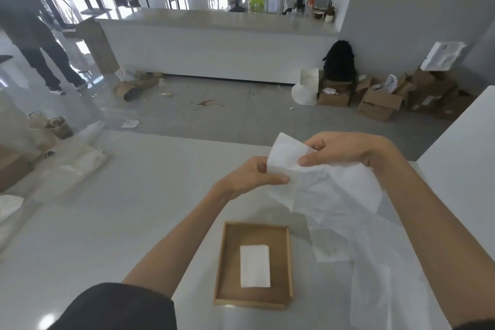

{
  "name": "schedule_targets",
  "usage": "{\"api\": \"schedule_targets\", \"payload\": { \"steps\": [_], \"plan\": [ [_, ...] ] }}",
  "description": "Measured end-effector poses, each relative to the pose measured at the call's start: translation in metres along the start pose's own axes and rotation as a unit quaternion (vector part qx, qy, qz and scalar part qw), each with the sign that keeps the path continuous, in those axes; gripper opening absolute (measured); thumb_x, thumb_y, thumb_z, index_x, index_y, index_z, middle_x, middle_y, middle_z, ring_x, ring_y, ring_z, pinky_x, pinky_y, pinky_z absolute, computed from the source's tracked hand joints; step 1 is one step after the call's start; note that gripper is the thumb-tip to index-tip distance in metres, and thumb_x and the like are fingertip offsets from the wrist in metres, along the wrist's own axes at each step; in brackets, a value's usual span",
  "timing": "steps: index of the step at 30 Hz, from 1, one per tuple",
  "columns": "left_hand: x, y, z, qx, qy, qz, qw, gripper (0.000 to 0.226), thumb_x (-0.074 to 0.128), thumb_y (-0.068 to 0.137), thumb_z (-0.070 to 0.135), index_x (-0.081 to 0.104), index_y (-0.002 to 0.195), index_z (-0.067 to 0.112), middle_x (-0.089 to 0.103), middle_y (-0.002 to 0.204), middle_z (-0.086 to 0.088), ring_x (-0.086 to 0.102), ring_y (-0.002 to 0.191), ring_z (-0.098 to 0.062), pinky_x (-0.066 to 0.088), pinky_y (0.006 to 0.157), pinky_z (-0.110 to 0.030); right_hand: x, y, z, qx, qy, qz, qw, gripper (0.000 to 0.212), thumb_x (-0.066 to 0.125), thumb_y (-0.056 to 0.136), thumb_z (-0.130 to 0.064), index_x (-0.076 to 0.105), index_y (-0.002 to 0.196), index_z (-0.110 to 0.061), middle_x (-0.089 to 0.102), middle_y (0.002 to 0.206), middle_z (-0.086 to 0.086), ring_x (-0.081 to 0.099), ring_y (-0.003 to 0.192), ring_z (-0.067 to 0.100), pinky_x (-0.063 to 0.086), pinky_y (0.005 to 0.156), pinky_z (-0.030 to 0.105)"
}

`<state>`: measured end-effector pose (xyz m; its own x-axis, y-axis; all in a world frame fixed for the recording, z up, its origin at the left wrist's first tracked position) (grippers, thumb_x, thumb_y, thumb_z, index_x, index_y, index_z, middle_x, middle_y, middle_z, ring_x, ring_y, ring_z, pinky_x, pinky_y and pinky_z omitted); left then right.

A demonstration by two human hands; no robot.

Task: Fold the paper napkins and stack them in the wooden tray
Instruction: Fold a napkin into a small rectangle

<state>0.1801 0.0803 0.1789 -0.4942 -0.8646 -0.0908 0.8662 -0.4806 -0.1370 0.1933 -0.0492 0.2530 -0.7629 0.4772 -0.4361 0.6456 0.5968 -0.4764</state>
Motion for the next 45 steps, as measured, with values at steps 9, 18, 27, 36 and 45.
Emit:
{"api": "schedule_targets", "payload": {
  "steps": [9,18,27,36,45],
  "plan": [
    [-0.04,-0.03,-0.022,-0.003,-0.133,0.152,0.979,0.032,0.056,0.101,0.026,0.058,0.132,0.016,0.068,0.127,-0.013,0.065,0.116,-0.037,0.052,0.097,-0.056,0.065,0.036,0.14,-0.067,0.644,0.022,0.762,0.116,0.065,0.057,-0.085,0.057,0.138,-0.002,0.046,0.151,0.024,0.05,0.135,0.042,0.042,0.109,0.058],
    [-0.077,-0.066,-0.056,-0.067,-0.017,0.196,0.978,0.027,0.059,0.1,0.024,0.053,0.121,0.009,0.07,0.112,-0.008,0.072,0.091,-0.015,0.058,0.068,-0.029,0.089,0.082,0.118,-0.065,0.435,0.174,0.881,0.039,0.067,0.092,-0.007,0.061,0.13,-0.003,0.069,0.126,0.016,0.069,0.113,0.031,0.056,0.095,0.043],
    [-0.084,-0.044,-0.04,-0.03,-0.01,0.172,0.985,0.031,0.062,0.097,0.007,0.063,0.127,0.014,0.074,0.115,-0.01,0.072,0.103,-0.026,0.059,0.087,-0.044,0.017,0.055,0.109,-0.092,0.353,0.282,0.887,0.024,0.067,0.092,-0.008,0.074,0.115,-0.009,0.077,0.112,0.009,0.072,0.106,0.029,0.055,0.09,0.038],
    [-0.071,-0.03,-0.017,0.033,-0.033,0.183,0.982,0.039,0.035,0.094,-0.02,0.07,0.101,-0.003,0.073,0.066,0.011,0.065,0.059,0.002,0.048,0.058,-0.009,-0.008,-0.005,0.074,-0.244,0.238,0.363,0.867,0.033,0.063,0.078,0.006,0.083,0.077,-0.02,0.077,0.102,-0.016,0.069,0.103,0.007,0.053,0.079,0.019],
    [-0.067,-0.014,-0.002,0.077,-0.155,0.164,0.971,0.044,0.042,0.101,-0.006,0.074,0.083,0.018,0.067,0.082,0.0,0.06,0.068,-0.014,0.046,0.055,-0.021,-0.023,-0.021,0.072,-0.239,0.2,0.411,0.857,0.062,0.059,0.089,0.013,0.08,0.086,-0.045,0.075,0.1,-0.027,0.068,0.103,-0.002,0.052,0.093,0.016]
  ]
}}
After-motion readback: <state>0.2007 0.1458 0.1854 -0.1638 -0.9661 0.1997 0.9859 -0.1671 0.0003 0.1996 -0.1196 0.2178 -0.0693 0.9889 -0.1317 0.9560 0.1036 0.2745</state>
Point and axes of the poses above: each hand's wrist, its own y-axis towards the middle knuckle, its own x-axis out of the palm, z = x × y, the point moved 9 cm from there along y, towards the middle knuckle
